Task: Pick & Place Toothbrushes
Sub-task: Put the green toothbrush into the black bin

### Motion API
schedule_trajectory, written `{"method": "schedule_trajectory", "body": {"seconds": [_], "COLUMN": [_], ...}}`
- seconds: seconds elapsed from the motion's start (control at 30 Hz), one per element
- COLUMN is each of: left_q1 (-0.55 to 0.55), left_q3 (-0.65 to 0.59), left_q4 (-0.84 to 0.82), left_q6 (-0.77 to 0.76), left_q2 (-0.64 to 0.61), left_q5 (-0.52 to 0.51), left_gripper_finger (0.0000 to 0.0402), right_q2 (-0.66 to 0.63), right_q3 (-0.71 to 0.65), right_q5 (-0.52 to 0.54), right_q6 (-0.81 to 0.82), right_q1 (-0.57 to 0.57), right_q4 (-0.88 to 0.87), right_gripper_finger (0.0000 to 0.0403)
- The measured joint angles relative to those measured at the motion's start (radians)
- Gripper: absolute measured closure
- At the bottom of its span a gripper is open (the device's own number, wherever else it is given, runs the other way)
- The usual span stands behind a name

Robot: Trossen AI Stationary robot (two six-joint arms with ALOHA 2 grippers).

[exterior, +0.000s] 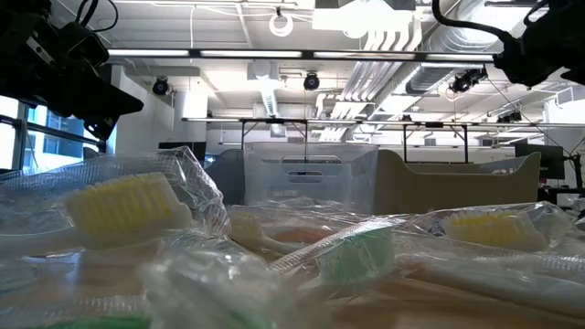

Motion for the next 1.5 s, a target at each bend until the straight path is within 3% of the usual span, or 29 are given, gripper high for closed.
{"method": "schedule_trajectory", "body": {"seconds": [0.2, 0.43, 0.87, 1.07, 1.5], "left_q1": [0.000, 0.000, 0.000, 0.000, 0.000], "left_q3": [0.000, 0.000, 0.000, 0.000, 0.000], "left_q4": [0.000, -0.001, -0.001, -0.001, -0.001], "left_q6": [0.000, 0.000, 0.000, 0.000, 0.000], "left_q2": [0.000, 0.000, 0.000, 0.000, 0.002], "left_q5": [0.000, 0.000, 0.000, 0.000, 0.000], "left_gripper_finger": [0.0402, 0.0402, 0.0402, 0.0401, 0.0402], "right_q2": [-0.034, -0.031, -0.031, -0.030, 0.041], "right_q3": [-0.083, -0.109, -0.109, -0.109, -0.109], "right_q5": [-0.007, -0.101, -0.067, 0.002, -0.004], "right_q6": [0.000, 0.001, -0.002, 0.000, 0.001], "right_q1": [0.002, 0.001, 0.008, 0.011, 0.032], "right_q4": [0.053, 0.053, 0.063, 0.099, 0.118], "right_gripper_finger": [0.0400, 0.0393, 0.0268, 0.0263, 0.0262]}}
